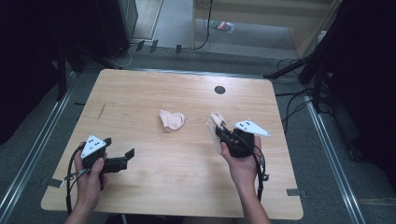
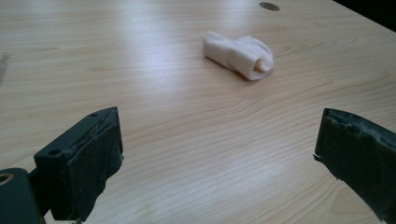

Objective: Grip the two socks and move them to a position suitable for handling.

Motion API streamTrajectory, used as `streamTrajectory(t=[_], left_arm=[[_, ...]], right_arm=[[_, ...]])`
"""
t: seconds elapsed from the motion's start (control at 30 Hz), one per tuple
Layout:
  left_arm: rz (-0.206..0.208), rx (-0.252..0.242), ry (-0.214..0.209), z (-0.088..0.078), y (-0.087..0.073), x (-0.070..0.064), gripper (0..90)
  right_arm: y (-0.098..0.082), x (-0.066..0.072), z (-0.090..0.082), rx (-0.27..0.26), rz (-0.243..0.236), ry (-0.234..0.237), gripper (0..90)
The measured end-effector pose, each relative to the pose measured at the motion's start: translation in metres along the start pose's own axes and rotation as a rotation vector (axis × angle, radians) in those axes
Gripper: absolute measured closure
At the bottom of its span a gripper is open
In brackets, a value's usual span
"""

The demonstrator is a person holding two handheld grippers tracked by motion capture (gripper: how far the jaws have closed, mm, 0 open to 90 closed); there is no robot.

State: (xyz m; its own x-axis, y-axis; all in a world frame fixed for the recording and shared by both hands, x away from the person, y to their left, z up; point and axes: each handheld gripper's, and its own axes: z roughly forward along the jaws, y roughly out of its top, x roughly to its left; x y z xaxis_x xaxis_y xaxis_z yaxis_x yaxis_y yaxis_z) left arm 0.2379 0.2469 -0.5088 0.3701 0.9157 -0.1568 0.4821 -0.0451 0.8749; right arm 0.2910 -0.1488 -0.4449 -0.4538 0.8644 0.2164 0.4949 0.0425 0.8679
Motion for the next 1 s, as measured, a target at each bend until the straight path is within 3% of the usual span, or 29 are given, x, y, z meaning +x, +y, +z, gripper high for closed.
streamTrajectory(t=[0.1,0.33,0.6,0.8,0.93,1.0], left_arm=[[0.027,-0.010,-0.021,0.012,0.006,-0.018,1.2],[0.066,-0.023,-0.069,0.024,0.010,-0.039,1.2],[0.083,-0.009,-0.109,0.027,0.000,-0.047,1.3],[0.111,0.005,-0.119,0.031,-0.010,-0.053,1.3],[0.111,0.027,-0.137,0.035,-0.014,-0.053,1.3],[0.120,0.034,-0.139,0.036,-0.015,-0.054,1.3]], right_arm=[[-0.012,0.017,0.008,0.025,-0.022,0.020,82.1],[-0.036,0.038,0.024,0.069,-0.027,0.056,82.1],[-0.054,0.052,0.037,0.116,-0.050,0.073,82.1],[-0.066,0.060,0.051,0.157,-0.014,0.077,82.2],[-0.072,0.065,0.063,0.152,-0.042,0.054,81.6],[-0.074,0.066,0.068,0.149,-0.064,0.027,75.5]])
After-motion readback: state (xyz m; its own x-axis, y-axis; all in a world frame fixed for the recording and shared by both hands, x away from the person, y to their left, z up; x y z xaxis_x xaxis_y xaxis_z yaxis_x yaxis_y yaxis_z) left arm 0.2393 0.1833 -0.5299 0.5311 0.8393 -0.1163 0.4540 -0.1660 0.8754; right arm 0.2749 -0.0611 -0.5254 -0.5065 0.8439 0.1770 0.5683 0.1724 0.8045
